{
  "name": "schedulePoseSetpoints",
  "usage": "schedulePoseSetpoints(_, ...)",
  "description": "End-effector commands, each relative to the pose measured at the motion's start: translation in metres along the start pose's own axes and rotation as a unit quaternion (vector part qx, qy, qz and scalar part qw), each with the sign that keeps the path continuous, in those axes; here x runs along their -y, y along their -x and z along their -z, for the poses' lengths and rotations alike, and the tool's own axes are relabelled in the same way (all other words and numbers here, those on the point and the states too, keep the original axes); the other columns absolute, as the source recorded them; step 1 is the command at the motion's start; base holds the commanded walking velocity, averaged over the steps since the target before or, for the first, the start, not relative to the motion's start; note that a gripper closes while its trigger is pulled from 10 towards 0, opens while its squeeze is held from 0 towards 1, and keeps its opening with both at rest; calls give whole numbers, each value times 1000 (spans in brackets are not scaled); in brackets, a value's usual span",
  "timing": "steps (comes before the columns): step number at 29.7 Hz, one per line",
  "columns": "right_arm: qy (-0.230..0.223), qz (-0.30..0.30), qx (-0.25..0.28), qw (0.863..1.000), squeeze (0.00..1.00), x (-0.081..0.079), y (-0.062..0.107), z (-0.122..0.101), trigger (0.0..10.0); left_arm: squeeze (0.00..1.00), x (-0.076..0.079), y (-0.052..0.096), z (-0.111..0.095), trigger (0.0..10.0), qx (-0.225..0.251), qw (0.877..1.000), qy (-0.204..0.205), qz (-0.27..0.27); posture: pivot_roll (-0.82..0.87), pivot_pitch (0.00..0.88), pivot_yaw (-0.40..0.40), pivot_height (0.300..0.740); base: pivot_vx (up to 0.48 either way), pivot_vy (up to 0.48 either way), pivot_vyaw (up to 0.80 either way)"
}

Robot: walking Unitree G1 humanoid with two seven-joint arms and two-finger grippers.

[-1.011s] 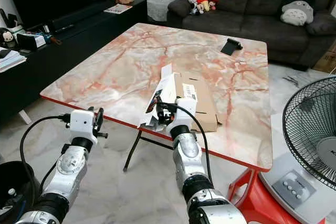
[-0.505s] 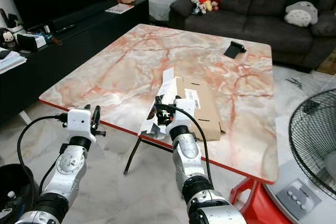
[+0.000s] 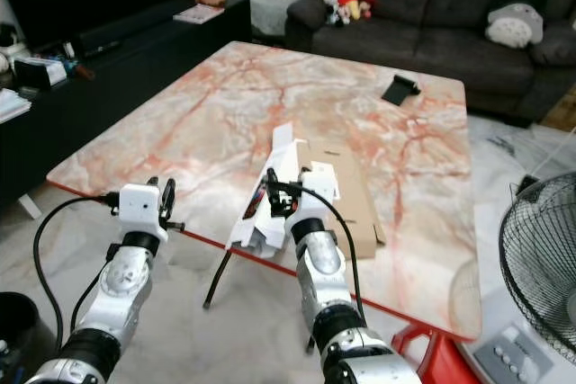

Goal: Picking trash to rubbish bin

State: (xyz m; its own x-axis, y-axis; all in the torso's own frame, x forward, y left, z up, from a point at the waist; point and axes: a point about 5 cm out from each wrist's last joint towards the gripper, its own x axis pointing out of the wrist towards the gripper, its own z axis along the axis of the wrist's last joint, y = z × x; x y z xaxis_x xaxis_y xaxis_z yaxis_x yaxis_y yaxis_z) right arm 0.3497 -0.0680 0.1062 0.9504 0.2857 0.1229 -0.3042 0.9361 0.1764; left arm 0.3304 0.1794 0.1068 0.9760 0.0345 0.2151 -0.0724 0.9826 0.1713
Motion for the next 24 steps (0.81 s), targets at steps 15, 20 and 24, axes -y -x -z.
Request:
schedulePoseSetpoints(15,-14,0,5,1000,0,-7,-2,-1,10000,0,4,-5,-8,10000,17,1000,2,1,55,0,-17,740,298,0,0)
schedulePoseSetpoints(20,-13,0,3,1000,0,-6,-1,0,10000,0,4,-5,-9,10000,20,1000,3,1,53,0,-17,740,51,0,0)
schedulePoseSetpoints(24,-12,-1,0,1000,0,-6,0,1,10000,0,4,-5,-9,10000,20,1000,3,1,53,0,-18,740,0,0,0)
